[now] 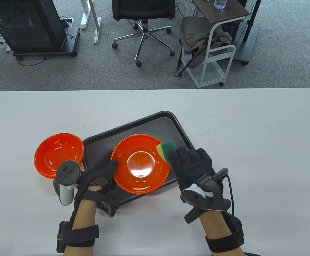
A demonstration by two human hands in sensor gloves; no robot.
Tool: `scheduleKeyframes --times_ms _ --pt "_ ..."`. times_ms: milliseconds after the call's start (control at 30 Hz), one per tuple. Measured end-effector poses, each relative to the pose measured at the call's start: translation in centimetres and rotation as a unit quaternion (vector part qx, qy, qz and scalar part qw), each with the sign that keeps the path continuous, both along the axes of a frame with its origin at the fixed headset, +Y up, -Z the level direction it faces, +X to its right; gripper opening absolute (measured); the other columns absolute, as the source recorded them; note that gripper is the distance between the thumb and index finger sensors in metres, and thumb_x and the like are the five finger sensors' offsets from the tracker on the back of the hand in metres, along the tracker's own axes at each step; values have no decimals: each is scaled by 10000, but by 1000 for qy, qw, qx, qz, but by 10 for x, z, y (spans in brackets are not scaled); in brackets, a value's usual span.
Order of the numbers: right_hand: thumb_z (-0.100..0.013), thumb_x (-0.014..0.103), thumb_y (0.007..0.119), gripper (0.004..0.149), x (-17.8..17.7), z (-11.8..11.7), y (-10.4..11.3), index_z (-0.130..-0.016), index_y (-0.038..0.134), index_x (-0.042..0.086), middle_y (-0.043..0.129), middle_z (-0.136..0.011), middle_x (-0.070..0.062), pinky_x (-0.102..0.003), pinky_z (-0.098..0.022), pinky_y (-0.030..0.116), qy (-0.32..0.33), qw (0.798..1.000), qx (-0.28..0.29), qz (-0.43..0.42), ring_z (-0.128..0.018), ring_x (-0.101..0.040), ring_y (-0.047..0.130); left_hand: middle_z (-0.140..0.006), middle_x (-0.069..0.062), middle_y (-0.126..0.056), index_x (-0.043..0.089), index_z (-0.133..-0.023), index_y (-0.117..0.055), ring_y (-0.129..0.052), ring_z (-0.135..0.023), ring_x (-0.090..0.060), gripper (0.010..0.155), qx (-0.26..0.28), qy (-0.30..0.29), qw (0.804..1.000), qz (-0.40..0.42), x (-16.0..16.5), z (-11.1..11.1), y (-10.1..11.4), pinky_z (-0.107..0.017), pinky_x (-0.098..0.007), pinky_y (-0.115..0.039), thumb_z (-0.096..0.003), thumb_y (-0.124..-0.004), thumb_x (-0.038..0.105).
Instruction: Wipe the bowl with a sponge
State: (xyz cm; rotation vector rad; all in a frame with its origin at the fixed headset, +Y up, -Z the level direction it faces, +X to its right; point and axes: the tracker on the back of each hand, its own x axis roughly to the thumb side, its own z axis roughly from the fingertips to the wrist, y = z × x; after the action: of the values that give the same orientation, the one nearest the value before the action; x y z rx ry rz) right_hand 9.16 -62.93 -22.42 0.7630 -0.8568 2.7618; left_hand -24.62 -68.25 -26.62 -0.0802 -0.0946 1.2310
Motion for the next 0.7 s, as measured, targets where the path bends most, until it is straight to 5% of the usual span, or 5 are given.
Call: scheduleKeyframes --times_ms 100,200,267,433,700 --pt "-527 285 776 458 9 -2 -1 -949 654 154 844 -920 -211 -663 -549 665 -6 999 -14 -29 -694 -406 890 -450 -92 -946 139 -1019 -683 -984 -96 -104 545 -2 2 1000 19 -2 0 0 -174 -354 -910 -543 -734 400" --pt "-529 284 776 460 17 -6 -7 -950 652 147 846 -913 -218 -656 -541 675 22 985 -57 -160 -685 -407 894 -451 -74 -947 140 -1018 -682 -981 -95 -98 544 -4 0 999 36 -4 0 -1 -175 -350 -910 -545 -729 404" --pt "-530 278 777 461 22 -12 -16 -950 651 136 843 -911 -226 -657 -536 677 68 946 -116 -296 -678 -412 895 -441 -67 -946 137 -1015 -684 -968 -75 -79 542 -12 -3 998 61 -5 0 -2 -166 -341 -912 -546 -718 407" --pt "-541 272 775 466 21 -24 -30 -958 632 120 820 -927 -235 -661 -544 663 200 846 -221 -442 -704 -419 873 -408 -41 -947 126 -1008 -693 -931 -34 -37 542 -23 -17 996 87 -6 0 -3 -142 -315 -915 -552 -701 418" --pt "-538 280 783 461 16 -26 -36 -954 644 138 834 -925 -218 -658 -543 670 221 824 -237 -464 -697 -405 888 -310 15 -974 139 -976 -754 -906 59 -24 541 -12 13 1000 23 -7 2 3 -84 -306 -921 -544 -794 461"
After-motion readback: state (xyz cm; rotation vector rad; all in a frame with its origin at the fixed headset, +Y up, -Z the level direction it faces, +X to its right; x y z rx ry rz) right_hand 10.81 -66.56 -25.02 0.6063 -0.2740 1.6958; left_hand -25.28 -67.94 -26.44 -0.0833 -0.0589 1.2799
